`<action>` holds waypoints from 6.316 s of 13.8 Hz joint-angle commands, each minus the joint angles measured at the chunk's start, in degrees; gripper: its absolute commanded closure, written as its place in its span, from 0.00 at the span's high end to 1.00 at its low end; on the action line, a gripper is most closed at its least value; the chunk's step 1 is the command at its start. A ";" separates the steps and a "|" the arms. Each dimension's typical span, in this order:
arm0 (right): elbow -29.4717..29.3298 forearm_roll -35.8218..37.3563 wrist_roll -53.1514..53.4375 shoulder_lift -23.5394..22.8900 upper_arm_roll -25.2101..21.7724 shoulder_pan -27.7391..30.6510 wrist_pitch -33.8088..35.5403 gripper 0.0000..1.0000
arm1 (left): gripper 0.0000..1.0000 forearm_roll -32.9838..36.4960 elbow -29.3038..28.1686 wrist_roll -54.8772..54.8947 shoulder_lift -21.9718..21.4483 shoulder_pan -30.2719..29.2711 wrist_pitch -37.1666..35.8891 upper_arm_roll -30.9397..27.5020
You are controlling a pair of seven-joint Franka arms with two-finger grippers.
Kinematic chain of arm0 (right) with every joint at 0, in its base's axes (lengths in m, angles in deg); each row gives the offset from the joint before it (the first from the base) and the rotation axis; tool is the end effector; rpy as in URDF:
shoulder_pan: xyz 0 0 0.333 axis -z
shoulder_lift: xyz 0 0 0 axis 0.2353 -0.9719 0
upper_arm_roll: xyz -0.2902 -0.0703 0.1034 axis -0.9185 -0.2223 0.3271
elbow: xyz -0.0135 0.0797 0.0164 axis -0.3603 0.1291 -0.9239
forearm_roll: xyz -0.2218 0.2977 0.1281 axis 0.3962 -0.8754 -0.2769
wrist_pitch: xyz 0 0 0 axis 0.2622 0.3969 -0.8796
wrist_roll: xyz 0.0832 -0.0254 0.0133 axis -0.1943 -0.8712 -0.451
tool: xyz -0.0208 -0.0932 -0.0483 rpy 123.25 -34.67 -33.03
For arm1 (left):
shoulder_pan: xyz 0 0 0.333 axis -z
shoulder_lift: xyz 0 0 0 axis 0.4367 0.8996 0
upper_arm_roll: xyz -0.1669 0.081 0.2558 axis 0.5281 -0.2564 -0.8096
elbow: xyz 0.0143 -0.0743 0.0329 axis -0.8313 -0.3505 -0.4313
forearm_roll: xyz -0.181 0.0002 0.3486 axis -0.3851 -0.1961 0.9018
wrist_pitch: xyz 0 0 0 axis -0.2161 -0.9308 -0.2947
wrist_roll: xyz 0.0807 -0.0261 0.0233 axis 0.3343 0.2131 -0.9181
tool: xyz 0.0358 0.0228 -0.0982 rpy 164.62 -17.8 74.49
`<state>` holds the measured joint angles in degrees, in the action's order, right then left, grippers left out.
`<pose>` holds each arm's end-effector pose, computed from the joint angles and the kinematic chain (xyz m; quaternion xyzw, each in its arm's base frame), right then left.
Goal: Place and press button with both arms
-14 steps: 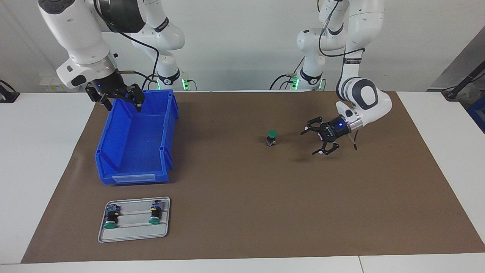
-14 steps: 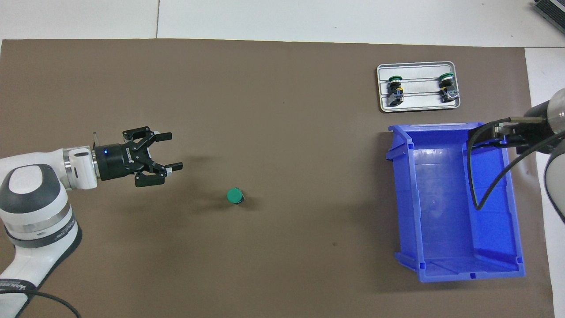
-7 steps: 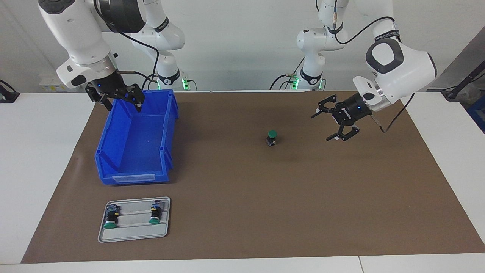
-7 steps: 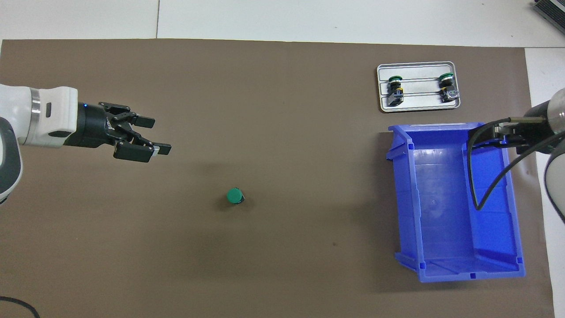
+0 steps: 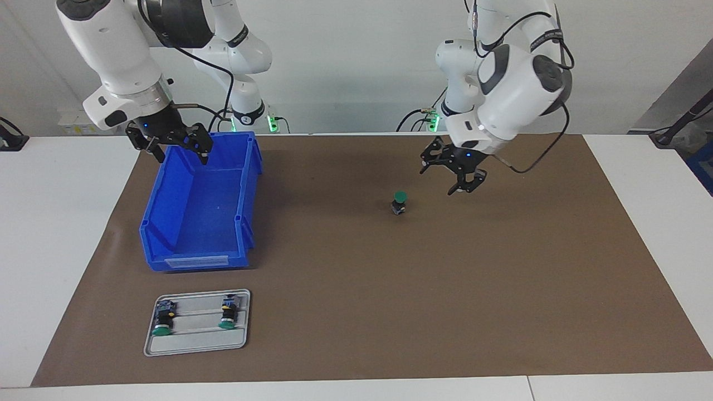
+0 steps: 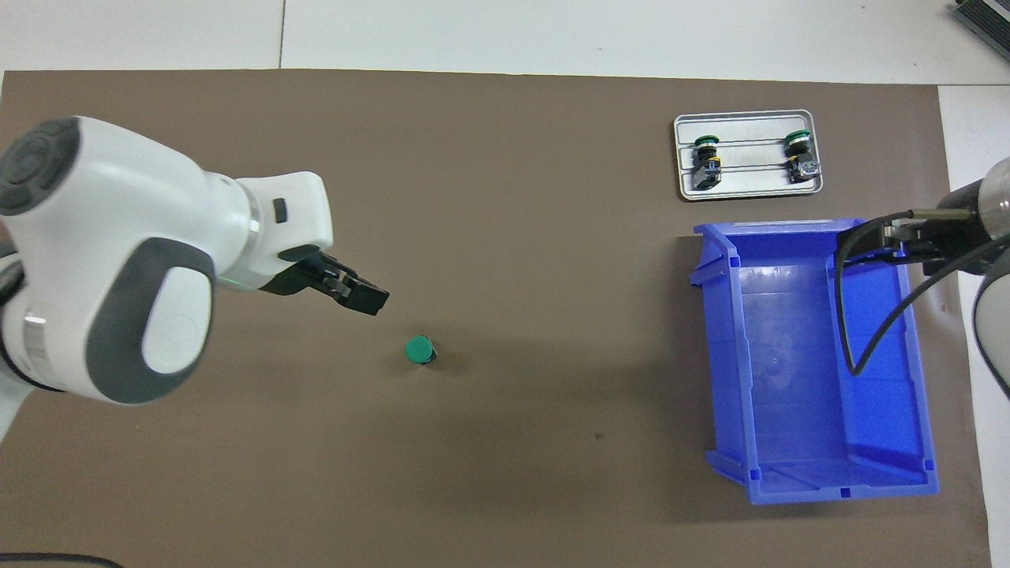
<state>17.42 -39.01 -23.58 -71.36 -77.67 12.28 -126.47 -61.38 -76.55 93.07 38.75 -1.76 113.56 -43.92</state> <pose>0.5562 0.0135 0.6017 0.9990 -0.0411 -0.0187 0.0073 0.5113 -0.2801 0.5080 0.9628 -0.2537 0.0087 0.0927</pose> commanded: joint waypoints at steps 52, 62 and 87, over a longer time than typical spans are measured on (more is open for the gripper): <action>0.89 -0.17 -0.45 1.07 0.16 0.19 -0.17 1.00 | 1.00 12.15 11.01 -8.39 -0.60 -16.84 -23.16 -1.87; 0.89 -0.17 -0.45 1.07 0.15 0.19 -0.17 1.00 | 1.00 12.15 11.01 -8.83 -1.57 -18.42 -23.34 -1.87; 0.37 0.45 64.30 -17.81 1.39 -39.44 -26.43 0.99 | 1.00 12.15 11.01 -8.83 -1.92 -20.09 -23.43 -2.31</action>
<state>19.66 -39.02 36.46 -86.14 -76.03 -24.96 -150.55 -50.09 -65.25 84.45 37.62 -21.21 90.44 -46.67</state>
